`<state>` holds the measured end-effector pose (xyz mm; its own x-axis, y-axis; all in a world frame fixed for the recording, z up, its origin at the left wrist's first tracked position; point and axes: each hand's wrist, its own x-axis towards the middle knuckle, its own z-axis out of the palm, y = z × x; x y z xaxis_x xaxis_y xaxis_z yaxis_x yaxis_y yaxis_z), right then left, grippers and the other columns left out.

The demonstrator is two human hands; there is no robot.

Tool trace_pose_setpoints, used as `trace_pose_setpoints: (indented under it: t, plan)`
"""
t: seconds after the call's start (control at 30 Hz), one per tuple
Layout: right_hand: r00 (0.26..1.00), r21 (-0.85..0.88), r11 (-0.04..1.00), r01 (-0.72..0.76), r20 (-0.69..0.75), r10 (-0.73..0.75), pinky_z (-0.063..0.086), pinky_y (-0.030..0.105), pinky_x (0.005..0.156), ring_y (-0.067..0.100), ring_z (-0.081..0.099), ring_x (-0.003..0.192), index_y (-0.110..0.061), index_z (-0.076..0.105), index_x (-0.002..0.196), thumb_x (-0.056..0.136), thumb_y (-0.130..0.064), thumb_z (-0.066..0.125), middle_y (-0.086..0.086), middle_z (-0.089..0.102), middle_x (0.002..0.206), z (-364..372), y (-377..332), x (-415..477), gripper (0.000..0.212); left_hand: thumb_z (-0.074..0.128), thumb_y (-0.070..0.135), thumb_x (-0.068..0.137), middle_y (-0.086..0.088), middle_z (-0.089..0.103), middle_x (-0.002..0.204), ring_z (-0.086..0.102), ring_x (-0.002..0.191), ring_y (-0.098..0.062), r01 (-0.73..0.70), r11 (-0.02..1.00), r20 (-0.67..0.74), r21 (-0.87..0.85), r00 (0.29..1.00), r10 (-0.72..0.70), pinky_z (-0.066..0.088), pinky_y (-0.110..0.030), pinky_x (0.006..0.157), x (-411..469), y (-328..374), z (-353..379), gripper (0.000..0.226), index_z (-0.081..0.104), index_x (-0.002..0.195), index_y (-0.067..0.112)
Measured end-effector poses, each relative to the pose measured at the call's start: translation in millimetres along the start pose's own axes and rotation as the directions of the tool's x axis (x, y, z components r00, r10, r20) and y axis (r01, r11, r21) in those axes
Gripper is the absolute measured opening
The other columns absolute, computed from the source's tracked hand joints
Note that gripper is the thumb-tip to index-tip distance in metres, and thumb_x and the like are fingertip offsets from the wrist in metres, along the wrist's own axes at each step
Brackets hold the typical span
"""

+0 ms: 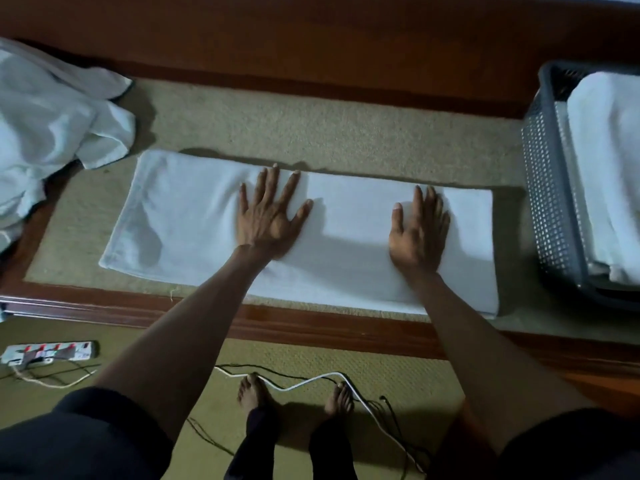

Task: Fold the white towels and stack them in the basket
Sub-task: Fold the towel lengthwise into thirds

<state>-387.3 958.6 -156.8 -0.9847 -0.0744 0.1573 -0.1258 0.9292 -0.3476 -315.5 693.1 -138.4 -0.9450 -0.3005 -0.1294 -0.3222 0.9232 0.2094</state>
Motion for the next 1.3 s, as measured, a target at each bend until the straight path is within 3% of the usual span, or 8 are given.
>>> trace_pose_setpoints:
  t: [0.13,0.27,0.43,0.53,0.9,1.0,1.2,1.3]
  plan:
    - [1.000,-0.072,0.997,0.023,0.016,-0.022,0.014,0.049,0.124,0.031,0.022,0.153,-0.012,0.032,0.157,0.107,-0.046,0.032,0.014,0.028,0.164,-1,-3,0,0.061,0.011,0.075,0.099,0.002,-0.003,0.173,-0.006,0.159,-0.021,0.184,0.982,-0.024,-0.047,0.982,-0.185,-0.005,-0.055,0.126,-4,-81,-18,0.072,0.000,0.162,0.043]
    - [0.986,-0.119,0.987,-0.108,0.117,0.122,0.002,0.049,0.126,0.030,0.006,0.156,-0.008,0.019,0.161,0.109,-0.044,0.026,0.018,0.011,0.168,1,-39,0,0.063,0.011,0.075,0.099,0.003,-0.001,0.173,-0.005,0.159,-0.022,0.194,0.980,-0.058,-0.036,0.979,-0.196,-0.004,-0.053,0.126,-14,-117,-26,0.071,-0.002,0.162,0.044]
    - [0.958,0.048,0.964,0.261,0.110,-0.265,0.012,0.047,0.126,0.033,0.020,0.154,-0.008,0.035,0.156,0.105,-0.044,0.031,0.021,0.024,0.164,37,-163,-33,0.063,0.014,0.072,0.100,0.002,-0.006,0.172,-0.009,0.158,-0.021,0.206,0.976,-0.029,-0.072,0.978,-0.208,-0.007,-0.052,0.126,-13,-115,-26,0.072,-0.003,0.162,0.041]
    - [0.936,0.059,0.956,0.286,0.195,-0.292,0.006,0.051,0.126,0.029,0.012,0.156,-0.019,0.031,0.159,0.104,-0.049,0.028,0.013,0.015,0.168,56,-201,-52,0.062,0.016,0.074,0.099,0.005,-0.003,0.173,-0.006,0.159,-0.019,0.148,0.987,-0.012,-0.065,0.989,-0.149,-0.003,-0.051,0.127,-12,-132,-29,0.071,-0.002,0.162,0.044]
    - [0.952,-0.027,0.959,0.284,0.129,-0.278,0.007,0.052,0.126,0.023,0.006,0.157,-0.027,0.027,0.160,0.106,-0.052,0.029,0.005,0.014,0.170,62,-197,-61,0.060,0.016,0.075,0.099,0.014,-0.003,0.172,-0.003,0.159,-0.025,0.199,0.979,0.008,-0.054,0.980,-0.199,-0.002,-0.060,0.125,-30,-207,-47,0.071,0.002,0.162,0.045]
    - [0.963,-0.051,0.962,0.269,0.016,-0.268,0.014,0.050,0.125,0.022,0.014,0.156,-0.025,0.035,0.157,0.106,-0.048,0.036,0.006,0.023,0.167,63,-198,-65,0.056,0.023,0.069,0.102,0.003,0.007,0.172,0.001,0.158,-0.029,0.171,0.984,-0.045,-0.044,0.984,-0.173,-0.006,-0.061,0.122,-12,-203,-53,0.070,0.015,0.163,0.035]
    - [0.953,-0.065,0.953,0.296,0.094,-0.289,0.013,0.051,0.125,0.026,0.015,0.156,-0.025,0.034,0.157,0.106,-0.048,0.032,0.006,0.022,0.167,57,-199,-59,0.056,0.017,0.066,0.104,0.006,0.004,0.173,-0.003,0.159,-0.022,0.020,0.999,0.076,-0.035,0.997,-0.017,0.000,-0.057,0.126,30,-225,-59,0.066,0.009,0.163,0.037]
    - [0.959,-0.050,0.958,0.283,0.044,-0.281,0.015,0.050,0.125,0.025,0.017,0.155,-0.023,0.038,0.155,0.105,-0.044,0.037,0.008,0.025,0.167,58,-202,-62,0.055,0.022,0.063,0.105,-0.002,0.009,0.172,0.007,0.158,-0.023,0.133,0.983,-0.007,-0.125,0.991,-0.134,0.007,-0.050,0.126,15,-244,-56,0.067,0.009,0.164,0.034]
